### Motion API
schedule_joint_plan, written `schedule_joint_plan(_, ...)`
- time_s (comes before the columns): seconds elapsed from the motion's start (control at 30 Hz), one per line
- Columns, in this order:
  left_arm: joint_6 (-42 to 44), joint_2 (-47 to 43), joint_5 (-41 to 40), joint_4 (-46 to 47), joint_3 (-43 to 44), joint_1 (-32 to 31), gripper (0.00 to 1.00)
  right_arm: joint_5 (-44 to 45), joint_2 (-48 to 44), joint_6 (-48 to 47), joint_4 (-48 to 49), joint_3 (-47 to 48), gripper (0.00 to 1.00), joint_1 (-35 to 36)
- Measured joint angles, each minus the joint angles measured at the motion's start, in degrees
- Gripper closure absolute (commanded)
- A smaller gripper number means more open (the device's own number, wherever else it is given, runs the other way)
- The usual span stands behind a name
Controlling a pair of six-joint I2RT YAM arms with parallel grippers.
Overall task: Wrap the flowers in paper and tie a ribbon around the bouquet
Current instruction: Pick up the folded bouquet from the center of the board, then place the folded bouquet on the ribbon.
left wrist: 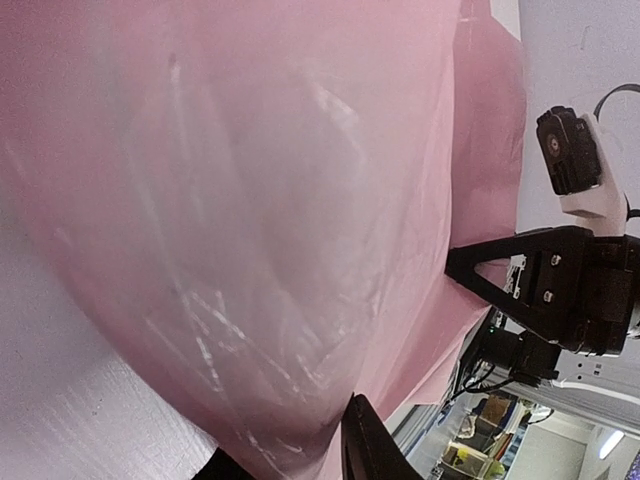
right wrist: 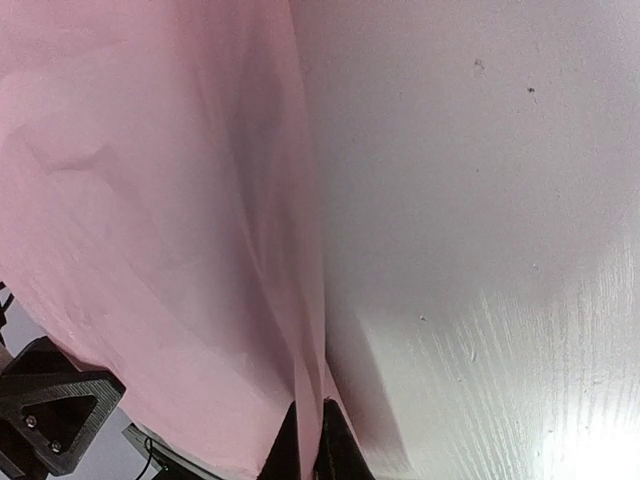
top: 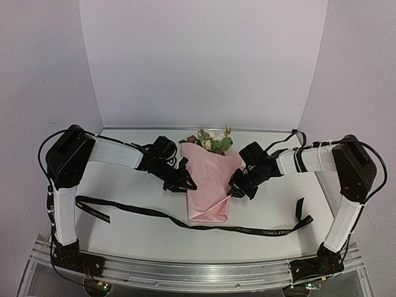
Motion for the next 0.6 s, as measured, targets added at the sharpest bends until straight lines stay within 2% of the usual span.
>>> schedule_joint_plan(0.33,-0.6,-0.8,2.0,-4.3,-0.3,0.1,0.78,-1.3,-1.5,5.3,-2.8,0.1,1.00,1.0)
schedule_joint_plan(0.6,-2.3,-6.5,2.4,-4.3,-6.2,0.1,0.78,-0.1,-6.0,8.0,-3.5,-1.0,1.00,4.9)
